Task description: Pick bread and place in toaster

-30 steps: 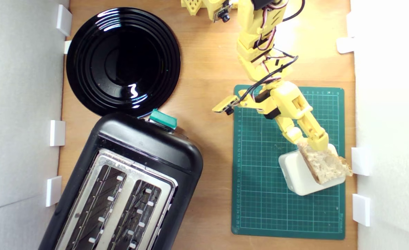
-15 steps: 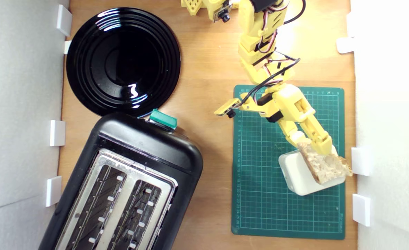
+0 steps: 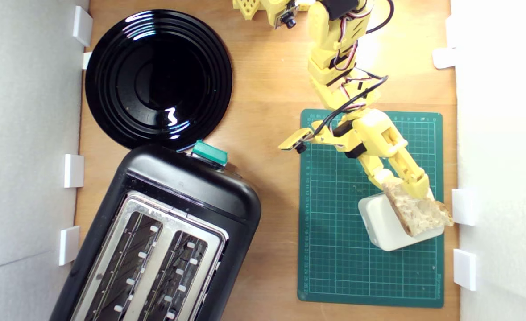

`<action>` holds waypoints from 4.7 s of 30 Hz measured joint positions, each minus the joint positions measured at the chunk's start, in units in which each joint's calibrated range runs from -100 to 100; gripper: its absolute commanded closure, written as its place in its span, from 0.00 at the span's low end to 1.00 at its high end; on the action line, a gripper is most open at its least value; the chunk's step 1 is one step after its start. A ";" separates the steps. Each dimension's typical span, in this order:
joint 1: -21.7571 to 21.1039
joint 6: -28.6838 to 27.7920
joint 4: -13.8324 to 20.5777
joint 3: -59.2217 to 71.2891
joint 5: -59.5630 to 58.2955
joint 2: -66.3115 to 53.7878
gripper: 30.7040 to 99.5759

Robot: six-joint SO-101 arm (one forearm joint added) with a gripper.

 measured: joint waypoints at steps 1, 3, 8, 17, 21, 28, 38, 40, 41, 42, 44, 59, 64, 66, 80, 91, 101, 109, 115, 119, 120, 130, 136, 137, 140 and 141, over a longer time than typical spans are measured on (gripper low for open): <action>0.00 0.05 0.00 0.00 0.00 0.00 0.38; 0.00 0.05 0.00 0.00 0.00 0.00 0.40; 0.00 0.05 0.00 0.00 0.00 0.00 0.47; 0.00 0.05 -0.09 -0.09 0.00 -0.08 0.56; 0.00 0.05 -0.09 -0.09 0.00 -0.08 0.58; 0.00 0.05 -0.09 -0.18 0.00 -0.08 0.59; 0.00 0.05 -0.09 -0.18 0.00 -0.08 0.62; 0.00 0.05 -0.09 -0.18 0.00 -0.08 0.62; 0.00 0.00 0.00 -0.18 0.00 -0.50 0.62; 0.00 -0.16 0.00 -0.09 0.08 -1.01 0.62; 0.00 -0.98 -0.18 -0.09 1.27 -2.35 0.62; 3.11 -1.55 0.09 0.09 17.29 -22.43 0.61; 7.05 -1.03 0.18 0.09 26.02 -32.51 0.61; 7.41 0.31 0.18 0.09 29.83 -36.20 0.62; 12.72 7.40 0.18 0.18 48.90 -61.49 0.62; 20.87 13.09 0.18 0.18 58.22 -76.27 0.62; 29.29 20.18 2.84 0.18 67.20 -82.65 0.62; 32.13 21.53 11.46 -3.79 70.93 -82.74 0.62; 34.97 25.10 11.99 -3.88 71.02 -82.74 0.62; 38.08 25.61 13.59 -3.88 71.02 -82.74 0.62; 38.90 25.61 14.30 -3.88 71.02 -82.74 0.62; 45.03 28.46 17.50 -4.53 73.64 -82.74 0.62; 47.41 29.81 17.86 -8.32 78.05 -82.74 0.62; 48.05 30.58 17.86 -8.51 78.64 -82.91 0.62; 48.33 32.08 17.86 -8.60 80.17 -82.91 0.62; 48.33 32.50 17.86 -8.60 80.76 -82.91 0.62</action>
